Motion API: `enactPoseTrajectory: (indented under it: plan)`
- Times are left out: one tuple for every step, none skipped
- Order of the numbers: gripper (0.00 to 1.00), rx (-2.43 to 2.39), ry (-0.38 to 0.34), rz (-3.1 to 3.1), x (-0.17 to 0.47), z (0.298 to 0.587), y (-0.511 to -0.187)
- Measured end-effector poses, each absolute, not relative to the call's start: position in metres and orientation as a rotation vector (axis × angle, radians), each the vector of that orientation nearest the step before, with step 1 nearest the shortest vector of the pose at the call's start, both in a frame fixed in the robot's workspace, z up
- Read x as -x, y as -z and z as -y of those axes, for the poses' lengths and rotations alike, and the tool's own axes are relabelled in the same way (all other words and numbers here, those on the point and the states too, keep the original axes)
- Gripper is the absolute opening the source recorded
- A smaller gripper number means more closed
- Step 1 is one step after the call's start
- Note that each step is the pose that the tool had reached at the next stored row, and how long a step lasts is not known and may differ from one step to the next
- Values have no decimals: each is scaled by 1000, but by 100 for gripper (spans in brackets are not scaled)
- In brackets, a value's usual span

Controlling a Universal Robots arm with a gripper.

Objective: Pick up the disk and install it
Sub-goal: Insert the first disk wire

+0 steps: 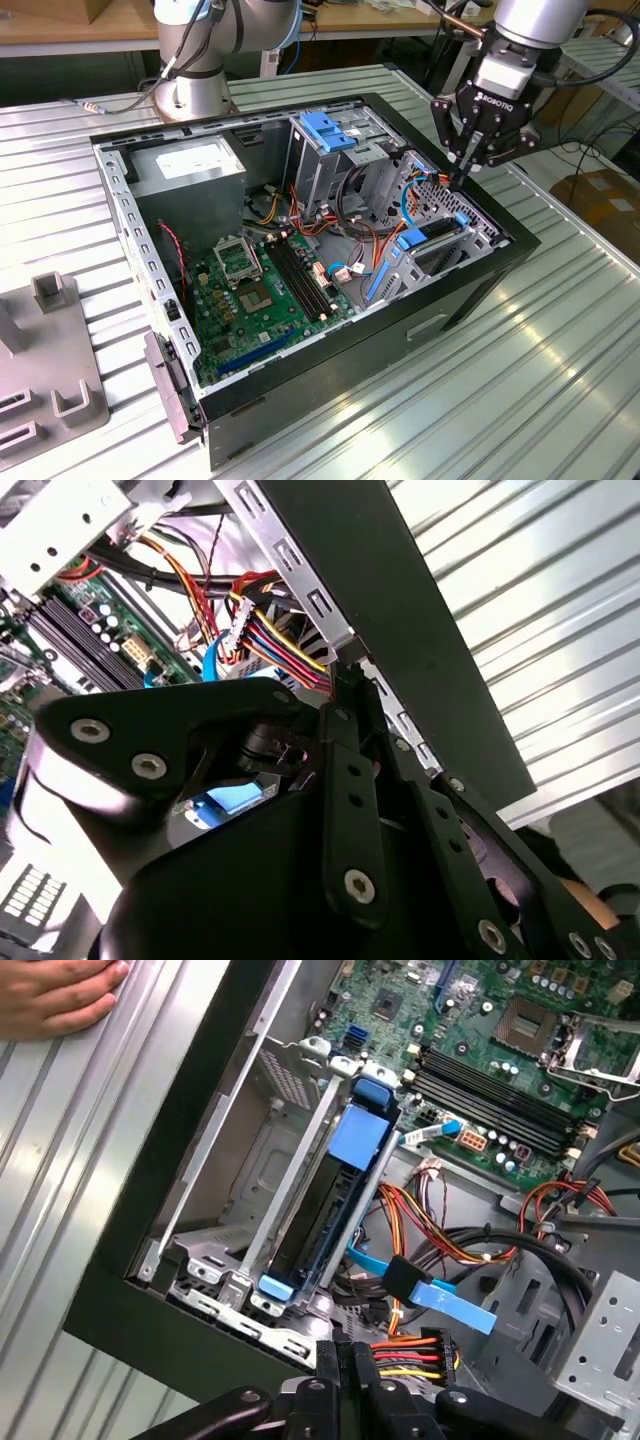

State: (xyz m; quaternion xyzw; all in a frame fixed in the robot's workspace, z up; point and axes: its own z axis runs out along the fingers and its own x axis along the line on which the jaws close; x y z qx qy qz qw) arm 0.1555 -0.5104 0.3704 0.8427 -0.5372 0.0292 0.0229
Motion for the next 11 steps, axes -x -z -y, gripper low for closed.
enactPoseTrajectory:
  plan:
    - [18,-2601,-90,1675,-155,510,-370]
    - [18,-2594,-90,1687,-155,510,-370]
    - [18,-2592,-89,1691,-154,510,-370]
    - [18,-2590,-89,1693,-150,510,-370]
    - [18,-2588,-89,1696,-147,510,-370]
    - [18,-2576,-89,1713,-146,510,-370]
    - [18,-2566,-89,1728,-146,510,-370]
    - [18,-2553,-88,1745,-146,510,-369]
    - [18,-2525,-87,1784,-146,510,-369]
    - [18,-2507,-86,1809,-146,510,-369]
    - [18,-2475,-85,1851,-146,510,-369]
